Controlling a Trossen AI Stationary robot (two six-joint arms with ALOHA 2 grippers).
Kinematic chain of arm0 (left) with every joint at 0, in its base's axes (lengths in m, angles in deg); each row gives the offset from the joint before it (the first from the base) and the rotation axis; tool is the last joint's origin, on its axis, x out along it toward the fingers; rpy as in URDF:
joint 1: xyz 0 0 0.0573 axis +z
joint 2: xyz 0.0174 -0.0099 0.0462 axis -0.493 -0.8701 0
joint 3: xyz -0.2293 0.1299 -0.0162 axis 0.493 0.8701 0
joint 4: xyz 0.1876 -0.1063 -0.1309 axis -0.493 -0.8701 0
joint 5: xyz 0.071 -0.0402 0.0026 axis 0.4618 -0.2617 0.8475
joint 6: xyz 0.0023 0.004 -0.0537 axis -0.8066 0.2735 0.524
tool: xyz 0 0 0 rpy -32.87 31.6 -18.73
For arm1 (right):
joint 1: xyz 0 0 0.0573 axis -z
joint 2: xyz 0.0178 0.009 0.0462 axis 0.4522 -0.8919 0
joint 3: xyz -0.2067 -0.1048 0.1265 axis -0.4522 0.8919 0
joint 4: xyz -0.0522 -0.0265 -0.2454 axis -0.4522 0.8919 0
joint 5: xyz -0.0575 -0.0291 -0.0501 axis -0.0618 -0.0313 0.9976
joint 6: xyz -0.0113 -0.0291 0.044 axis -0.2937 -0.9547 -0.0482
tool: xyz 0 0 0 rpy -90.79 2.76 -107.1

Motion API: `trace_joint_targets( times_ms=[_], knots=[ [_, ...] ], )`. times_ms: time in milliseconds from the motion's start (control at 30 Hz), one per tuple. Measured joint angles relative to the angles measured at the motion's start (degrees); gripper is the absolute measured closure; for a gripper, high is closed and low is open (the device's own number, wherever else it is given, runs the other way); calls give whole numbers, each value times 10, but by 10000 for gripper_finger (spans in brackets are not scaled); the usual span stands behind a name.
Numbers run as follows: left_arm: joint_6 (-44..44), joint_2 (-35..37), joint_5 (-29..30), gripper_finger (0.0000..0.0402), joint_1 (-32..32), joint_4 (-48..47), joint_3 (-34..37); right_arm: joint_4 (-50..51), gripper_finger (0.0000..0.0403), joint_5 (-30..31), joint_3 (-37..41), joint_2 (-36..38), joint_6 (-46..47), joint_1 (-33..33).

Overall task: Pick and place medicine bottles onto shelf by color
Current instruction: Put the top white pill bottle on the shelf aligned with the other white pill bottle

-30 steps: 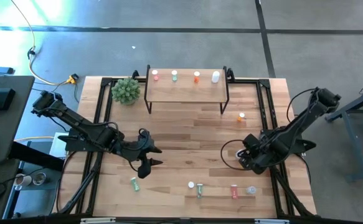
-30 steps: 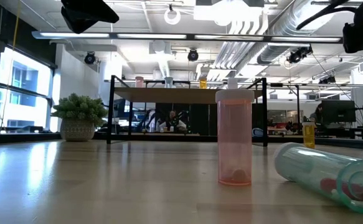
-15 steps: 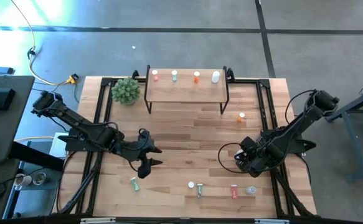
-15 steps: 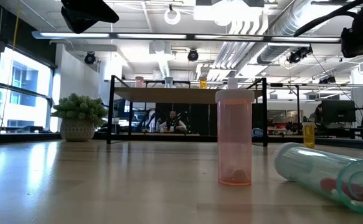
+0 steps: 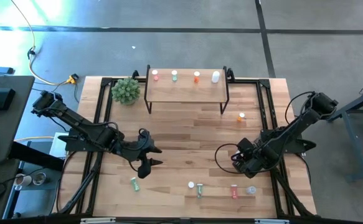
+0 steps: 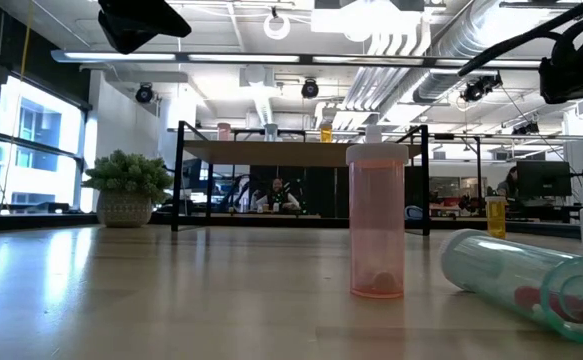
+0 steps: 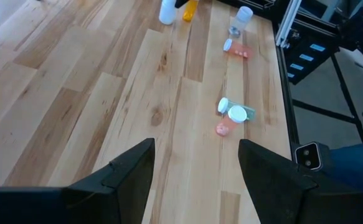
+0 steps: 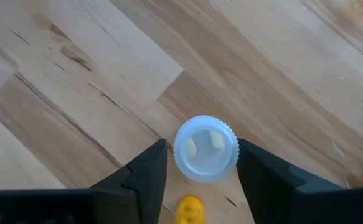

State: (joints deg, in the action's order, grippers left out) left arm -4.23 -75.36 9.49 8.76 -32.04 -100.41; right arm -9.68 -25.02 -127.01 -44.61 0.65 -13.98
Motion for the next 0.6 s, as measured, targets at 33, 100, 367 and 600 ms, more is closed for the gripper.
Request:
trace_joint_targets(
  times_ms=[33,100,367,600],
  knots=[
    [0,0,0,179,0,0,0,0,241,0,0,0,0,0],
    [0,0,0,179,0,0,0,0,257,-1,0,0,0,0],
    [0,0,11,179,0,0,0,-12,281,-9,-1,6,0,0],
    [-9,0,33,179,2,-1,0,-78,278,-12,-12,10,0,0]
  ],
)
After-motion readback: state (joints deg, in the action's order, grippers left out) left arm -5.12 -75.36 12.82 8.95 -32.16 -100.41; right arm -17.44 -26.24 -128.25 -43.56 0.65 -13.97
